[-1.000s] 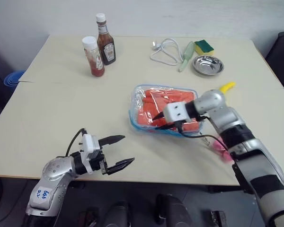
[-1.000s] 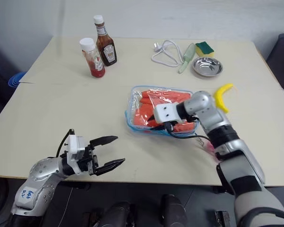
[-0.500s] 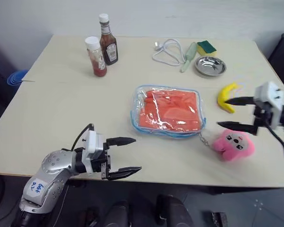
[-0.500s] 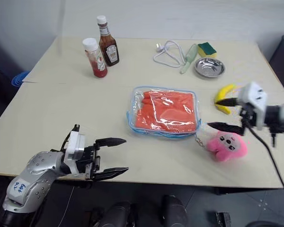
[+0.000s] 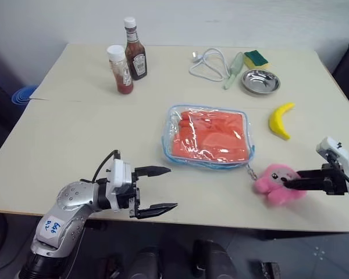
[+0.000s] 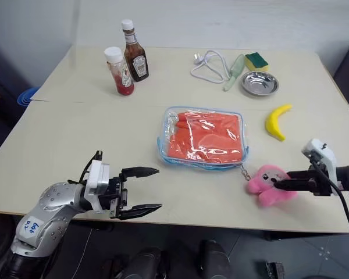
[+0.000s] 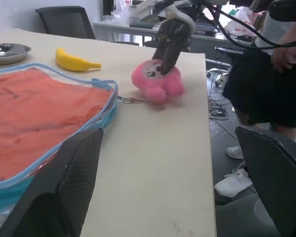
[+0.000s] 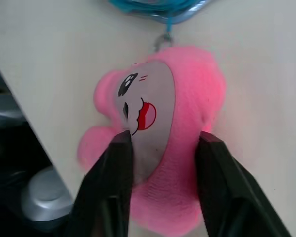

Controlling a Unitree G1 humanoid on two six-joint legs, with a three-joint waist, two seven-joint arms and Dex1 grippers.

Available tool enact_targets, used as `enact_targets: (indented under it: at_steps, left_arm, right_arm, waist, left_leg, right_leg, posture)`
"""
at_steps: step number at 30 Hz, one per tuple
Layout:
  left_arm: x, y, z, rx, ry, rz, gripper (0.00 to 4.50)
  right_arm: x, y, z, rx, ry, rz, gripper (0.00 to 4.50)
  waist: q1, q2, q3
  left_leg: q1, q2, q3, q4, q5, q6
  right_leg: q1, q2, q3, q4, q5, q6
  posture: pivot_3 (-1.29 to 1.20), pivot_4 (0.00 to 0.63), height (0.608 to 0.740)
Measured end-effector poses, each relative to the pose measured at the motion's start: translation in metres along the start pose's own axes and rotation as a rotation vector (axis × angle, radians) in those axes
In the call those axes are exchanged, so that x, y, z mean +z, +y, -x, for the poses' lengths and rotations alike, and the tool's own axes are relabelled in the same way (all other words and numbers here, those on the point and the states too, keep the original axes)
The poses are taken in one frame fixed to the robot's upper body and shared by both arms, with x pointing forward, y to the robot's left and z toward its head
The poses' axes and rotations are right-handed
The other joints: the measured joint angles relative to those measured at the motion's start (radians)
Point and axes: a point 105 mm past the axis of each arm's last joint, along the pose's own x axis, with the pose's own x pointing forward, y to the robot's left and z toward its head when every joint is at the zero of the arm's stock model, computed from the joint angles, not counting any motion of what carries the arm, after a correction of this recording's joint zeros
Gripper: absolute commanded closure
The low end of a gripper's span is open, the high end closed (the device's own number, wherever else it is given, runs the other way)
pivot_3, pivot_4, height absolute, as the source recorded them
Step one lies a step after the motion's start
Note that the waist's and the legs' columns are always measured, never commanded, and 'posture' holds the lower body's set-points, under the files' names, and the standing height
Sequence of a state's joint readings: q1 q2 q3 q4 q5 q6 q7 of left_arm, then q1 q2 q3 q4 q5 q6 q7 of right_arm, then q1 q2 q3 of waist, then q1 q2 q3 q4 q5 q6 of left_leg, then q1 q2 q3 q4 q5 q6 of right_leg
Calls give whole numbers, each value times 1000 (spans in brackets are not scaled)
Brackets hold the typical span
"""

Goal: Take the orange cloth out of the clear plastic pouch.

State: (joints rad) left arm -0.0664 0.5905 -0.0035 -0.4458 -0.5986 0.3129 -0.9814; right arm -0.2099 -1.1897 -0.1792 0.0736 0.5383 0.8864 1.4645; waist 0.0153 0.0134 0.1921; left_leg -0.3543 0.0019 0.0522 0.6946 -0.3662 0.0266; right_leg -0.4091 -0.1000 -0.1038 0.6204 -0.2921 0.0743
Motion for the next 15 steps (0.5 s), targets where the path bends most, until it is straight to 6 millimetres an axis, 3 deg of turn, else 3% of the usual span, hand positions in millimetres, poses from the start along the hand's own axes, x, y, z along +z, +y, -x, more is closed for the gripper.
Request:
enact_targets:
  at_steps: [3, 6, 11, 15]
  left_arm:
    - [-6, 6, 10, 59, 10, 25, 0]
    - [-11, 7, 14, 84, 12, 43, 0]
    - [-18, 9, 17, 112, 23, 61, 0]
    - [-20, 9, 19, 114, 30, 67, 0]
  right_arm:
    - [18, 35, -3, 118, -35, 30, 4467]
    - [22, 55, -30, 200, -81, 112, 4467]
    - [15, 51, -84, 179, -163, 234, 4467]
    - [23, 49, -105, 156, -281, 355, 4467]
  waist:
    - [5, 0, 0]
    - [8, -5, -2]
    - [10, -5, -2]
    - [8, -5, -2]
  left_leg:
    - [1, 1, 0, 0, 0, 0]
    - [1, 1, -1, 0, -1, -2]
    - [0, -1, -1, 0, -2, -1]
    - [0, -1, 0, 1, -2, -1]
  right_leg:
    - [1, 0, 0, 0, 0, 0]
    - [1, 1, -1, -1, 0, 0]
    - [0, 0, 0, 0, 0, 0]
    - [0, 1, -1, 0, 0, 0]
  posture:
    - [0, 150, 740]
    - [0, 150, 740]
    - [0, 150, 740]
    - [0, 150, 740]
